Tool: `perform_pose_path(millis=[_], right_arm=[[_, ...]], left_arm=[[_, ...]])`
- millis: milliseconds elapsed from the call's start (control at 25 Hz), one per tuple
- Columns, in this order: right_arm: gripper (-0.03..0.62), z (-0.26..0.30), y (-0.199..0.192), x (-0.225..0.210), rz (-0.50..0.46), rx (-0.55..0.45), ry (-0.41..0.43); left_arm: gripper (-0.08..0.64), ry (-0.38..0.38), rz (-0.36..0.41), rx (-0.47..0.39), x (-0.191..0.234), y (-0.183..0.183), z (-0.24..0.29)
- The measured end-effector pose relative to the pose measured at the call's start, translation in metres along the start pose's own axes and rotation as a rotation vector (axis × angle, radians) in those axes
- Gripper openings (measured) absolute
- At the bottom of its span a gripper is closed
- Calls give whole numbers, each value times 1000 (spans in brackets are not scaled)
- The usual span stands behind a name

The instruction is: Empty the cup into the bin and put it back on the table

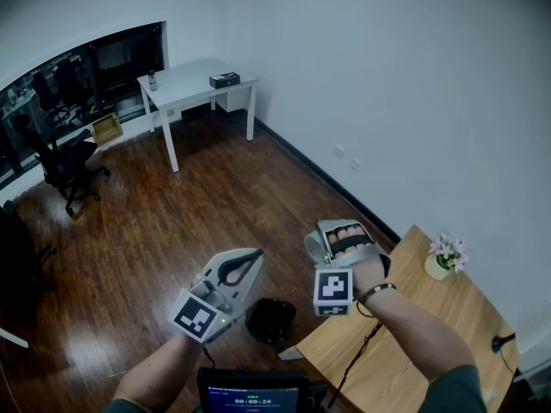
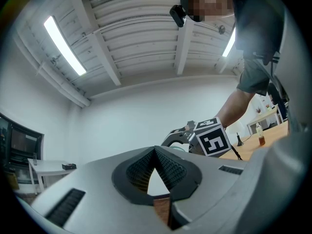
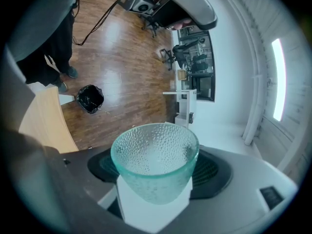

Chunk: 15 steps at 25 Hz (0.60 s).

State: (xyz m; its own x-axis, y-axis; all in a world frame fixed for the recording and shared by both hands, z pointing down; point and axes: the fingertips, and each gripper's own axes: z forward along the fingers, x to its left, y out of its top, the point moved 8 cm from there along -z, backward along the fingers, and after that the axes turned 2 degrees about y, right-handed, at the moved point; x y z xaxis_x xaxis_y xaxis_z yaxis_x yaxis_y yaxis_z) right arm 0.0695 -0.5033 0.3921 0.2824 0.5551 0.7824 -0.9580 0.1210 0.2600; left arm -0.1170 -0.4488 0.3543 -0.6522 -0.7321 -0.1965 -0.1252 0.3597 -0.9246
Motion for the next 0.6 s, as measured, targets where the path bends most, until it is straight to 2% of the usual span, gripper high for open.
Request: perform_pose_path(millis=[240,600], right_arm=[[399,-3,3,-3,53,-24,11],[399,-3,-4,-3,83,-8,6]], left_arm=[[-8,1,-6,-5,1,-1,0],[-8,-14,-18,-7,-1,-3,5]])
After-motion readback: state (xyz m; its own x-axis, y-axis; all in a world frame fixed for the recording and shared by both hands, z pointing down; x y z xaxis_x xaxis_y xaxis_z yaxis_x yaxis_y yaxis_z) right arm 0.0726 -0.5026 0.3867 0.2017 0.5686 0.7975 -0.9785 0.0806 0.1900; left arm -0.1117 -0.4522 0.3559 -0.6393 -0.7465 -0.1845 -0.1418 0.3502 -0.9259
